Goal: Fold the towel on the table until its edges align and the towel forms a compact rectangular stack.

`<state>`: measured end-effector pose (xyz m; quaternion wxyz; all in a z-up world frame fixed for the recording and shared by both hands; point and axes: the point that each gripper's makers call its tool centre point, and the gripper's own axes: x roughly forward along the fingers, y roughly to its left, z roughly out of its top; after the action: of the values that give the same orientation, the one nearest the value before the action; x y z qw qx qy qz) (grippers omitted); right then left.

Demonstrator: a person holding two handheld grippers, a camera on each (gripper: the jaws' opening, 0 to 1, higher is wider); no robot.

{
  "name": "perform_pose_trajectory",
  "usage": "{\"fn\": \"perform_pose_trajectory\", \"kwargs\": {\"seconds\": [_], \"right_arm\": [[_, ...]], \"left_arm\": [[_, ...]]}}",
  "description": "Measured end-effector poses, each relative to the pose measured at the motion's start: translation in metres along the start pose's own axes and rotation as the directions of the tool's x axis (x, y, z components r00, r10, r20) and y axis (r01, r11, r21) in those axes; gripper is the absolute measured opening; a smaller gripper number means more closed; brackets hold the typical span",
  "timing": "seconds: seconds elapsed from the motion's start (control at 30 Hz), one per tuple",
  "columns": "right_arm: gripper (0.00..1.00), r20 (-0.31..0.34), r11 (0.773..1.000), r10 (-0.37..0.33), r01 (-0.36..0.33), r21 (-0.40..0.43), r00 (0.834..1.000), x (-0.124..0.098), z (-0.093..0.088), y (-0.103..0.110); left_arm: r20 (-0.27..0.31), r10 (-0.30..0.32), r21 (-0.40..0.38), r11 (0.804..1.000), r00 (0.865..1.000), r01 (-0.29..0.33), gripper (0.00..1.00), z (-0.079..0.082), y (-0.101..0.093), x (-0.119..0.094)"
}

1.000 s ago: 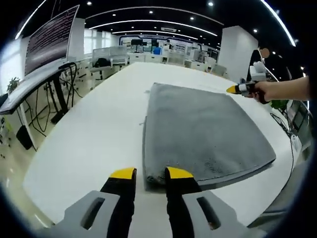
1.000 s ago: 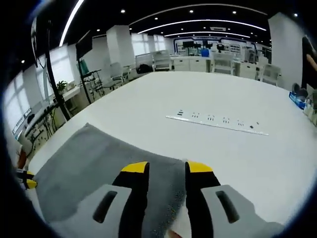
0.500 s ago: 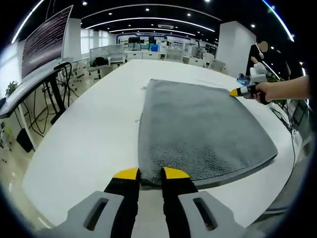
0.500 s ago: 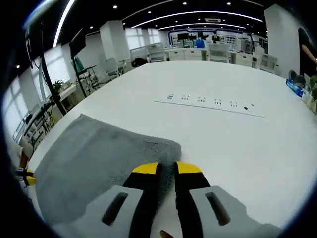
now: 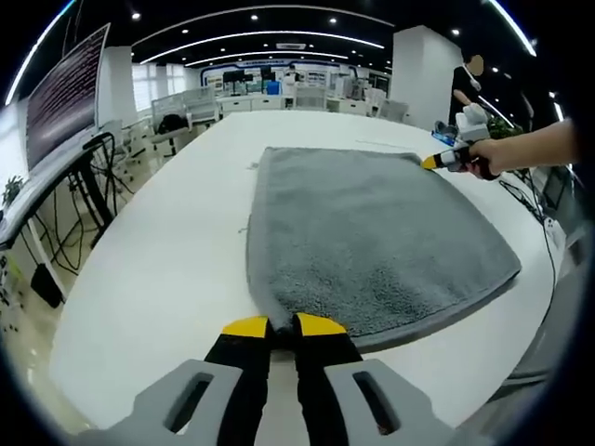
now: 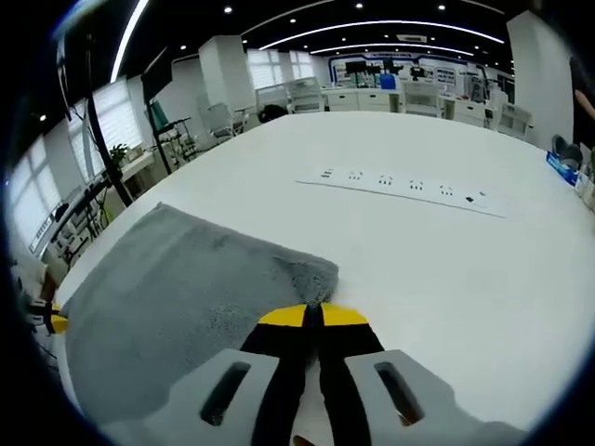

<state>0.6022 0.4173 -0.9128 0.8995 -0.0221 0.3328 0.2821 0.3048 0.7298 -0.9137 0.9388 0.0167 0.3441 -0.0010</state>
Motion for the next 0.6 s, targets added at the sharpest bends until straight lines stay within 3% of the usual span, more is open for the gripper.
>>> {"fn": "perform_pose_trajectory", "kwargs": {"seconds": [0.2,0.33,0.5,0.6], "right_arm": [[0.00,-0.036,0.999,-0.036,0.036,-0.019,0.999,-0.018,-0.010,-0.020],[0.00,-0.041,0.998,-0.065,0.065,-0.015,0.997,-0.035,-0.021,-0.040],[0.00,-0.034,0.993,-0.109,0.110,0.041,0.993,-0.061,-0.036,-0.072],[0.00,-0.042,0.992,-0.117,0.118,0.037,0.992,-0.073,-0.043,-0.088]], "left_arm": [[-0.012,-0.057,0.101,0.993,0.998,0.058,0.09,0.005,-0.019,0.003],[-0.005,-0.096,0.088,0.992,0.995,0.096,0.09,0.008,-0.040,0.003],[0.004,-0.117,0.127,0.985,0.993,0.116,0.09,0.011,-0.073,0.000],[-0.002,-0.130,0.104,0.986,0.992,0.129,0.09,0.012,-0.092,-0.003]]}}
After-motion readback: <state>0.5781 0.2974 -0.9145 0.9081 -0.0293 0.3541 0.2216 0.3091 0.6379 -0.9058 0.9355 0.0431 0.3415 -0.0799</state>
